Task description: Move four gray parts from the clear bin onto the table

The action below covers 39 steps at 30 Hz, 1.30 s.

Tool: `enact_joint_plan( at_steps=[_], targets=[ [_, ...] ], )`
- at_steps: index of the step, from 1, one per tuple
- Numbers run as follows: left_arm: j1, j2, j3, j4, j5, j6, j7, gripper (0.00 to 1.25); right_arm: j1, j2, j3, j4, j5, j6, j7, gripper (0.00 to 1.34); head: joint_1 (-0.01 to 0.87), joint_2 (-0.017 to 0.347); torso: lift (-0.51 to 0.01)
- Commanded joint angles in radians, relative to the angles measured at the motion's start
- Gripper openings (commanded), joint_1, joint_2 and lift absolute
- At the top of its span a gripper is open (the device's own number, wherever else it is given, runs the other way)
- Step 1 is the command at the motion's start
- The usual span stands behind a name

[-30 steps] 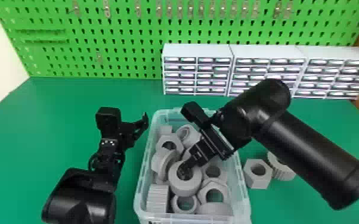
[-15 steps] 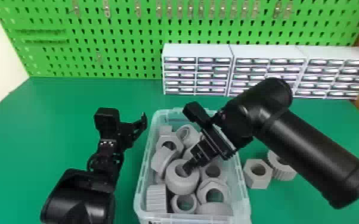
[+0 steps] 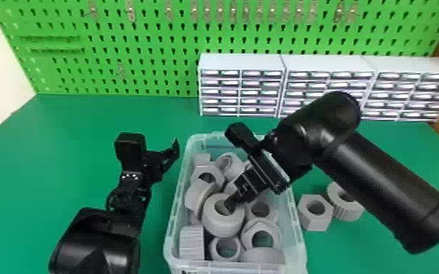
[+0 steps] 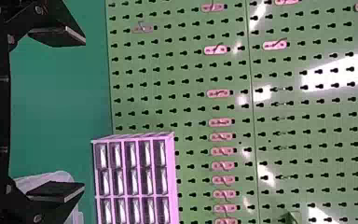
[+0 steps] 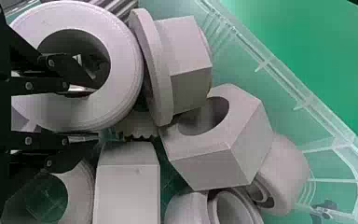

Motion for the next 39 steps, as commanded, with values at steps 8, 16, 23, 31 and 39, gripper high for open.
enact_joint_plan(
  at_steps=[8,16,23,31,39],
  targets=[
    [0.005,0.004,0.001,0.0,0.002,-0.002,0.0,1.07,0.005,-0.009,-0.052,-0.058,0.038,0.041,0.0,0.33,0.693,0.072,-0.052],
    [0.009,0.005,0.003,-0.002,0.003,-0.002,0.0,1.07,0.008,-0.015,-0.087,-0.087,0.061,0.062,0.0,0.33,0.693,0.072,-0.052],
    [0.012,0.007,0.004,-0.003,0.003,-0.002,0.0,1.07,0.009,-0.016,-0.121,-0.113,0.078,0.079,0.0,0.33,0.693,0.072,-0.052],
    [0.012,0.007,0.003,-0.003,0.003,-0.002,0.002,1.07,0.015,-0.02,-0.176,-0.162,0.104,0.107,0.0,0.33,0.693,0.072,-0.052],
    [0.014,0.007,0.003,-0.003,0.002,-0.002,0.0,1.07,0.025,-0.026,-0.24,-0.2,0.141,0.135,0.0,0.33,0.693,0.072,-0.052]
  ],
)
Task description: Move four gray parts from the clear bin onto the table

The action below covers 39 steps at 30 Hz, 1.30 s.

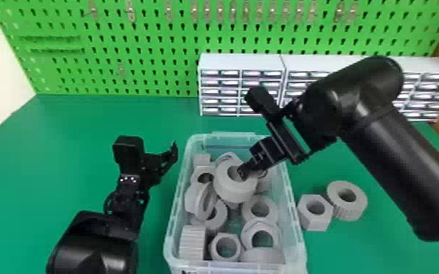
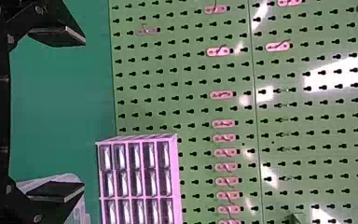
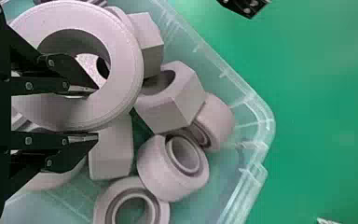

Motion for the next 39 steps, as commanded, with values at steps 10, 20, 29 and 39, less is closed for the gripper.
enact_joint_plan(
  at_steps=[10,20,29,39],
  targets=[
    [0.002,0.0,-0.001,0.002,-0.001,0.002,0.002,1.07,0.017,-0.008,-0.084,-0.034,0.027,0.021,0.0,0.33,0.693,0.072,-0.052],
    [0.0,0.0,-0.003,0.0,-0.001,0.0,0.002,1.07,0.028,-0.016,-0.183,-0.066,0.084,0.045,0.0,0.33,0.693,0.072,-0.052],
    [0.002,0.0,-0.003,0.0,-0.001,0.0,0.002,1.07,0.042,-0.022,-0.262,-0.075,0.127,0.05,0.0,0.33,0.693,0.072,-0.052],
    [0.003,0.0,-0.003,0.0,-0.001,0.0,0.002,1.07,0.059,-0.028,-0.321,-0.085,0.167,0.05,0.0,0.33,0.693,0.072,-0.052]
  ],
)
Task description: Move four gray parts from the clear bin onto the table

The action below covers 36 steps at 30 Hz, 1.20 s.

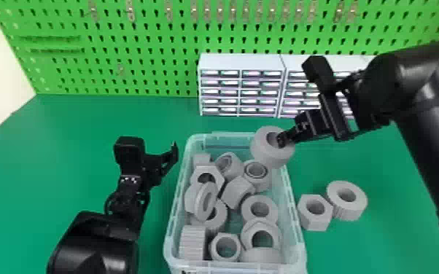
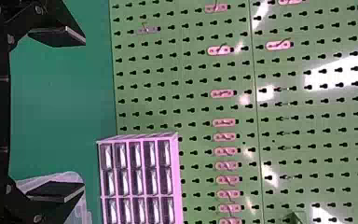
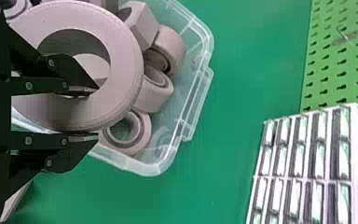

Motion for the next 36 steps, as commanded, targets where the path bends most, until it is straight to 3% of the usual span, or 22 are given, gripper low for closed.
enact_joint_plan(
  at_steps=[1,25,36],
  targets=[
    [0.001,0.0,0.0,0.001,0.002,0.0,0.0,1.07,0.008,-0.004,-0.024,-0.005,0.022,0.001,0.0,0.33,0.693,0.072,-0.052],
    [-0.002,0.0,-0.006,0.001,0.002,0.0,0.0,1.07,0.031,-0.015,-0.129,0.0,0.135,0.001,0.0,0.33,0.693,0.072,-0.052],
    [-0.002,0.0,-0.008,0.001,0.005,0.001,0.003,1.07,0.031,-0.01,-0.149,0.098,0.152,-0.06,0.002,0.33,0.693,0.072,-0.052]
  ],
)
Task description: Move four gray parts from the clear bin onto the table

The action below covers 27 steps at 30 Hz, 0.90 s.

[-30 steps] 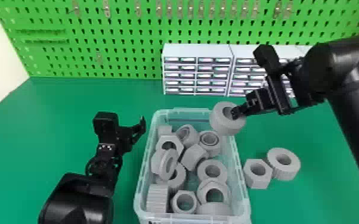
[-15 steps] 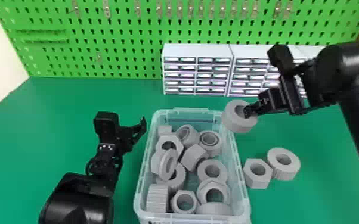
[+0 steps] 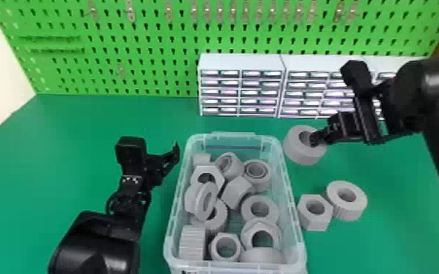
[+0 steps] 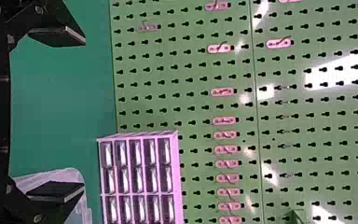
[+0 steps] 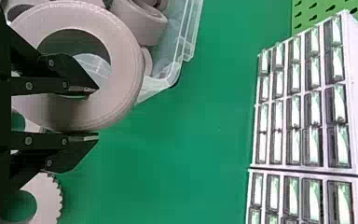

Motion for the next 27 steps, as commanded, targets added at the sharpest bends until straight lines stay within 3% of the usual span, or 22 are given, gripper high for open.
enact_joint_plan(
  at_steps=[1,27],
  targets=[
    [0.0,0.0,0.0,0.0,0.001,0.0,0.0,1.07,0.001,0.008,-0.019,0.042,0.016,-0.037,0.0,0.33,0.693,0.072,-0.052],
    [-0.002,0.0,-0.011,0.0,0.007,0.0,0.006,1.07,0.03,0.024,-0.113,0.209,0.042,-0.224,0.0,0.33,0.693,0.072,-0.052]
  ],
)
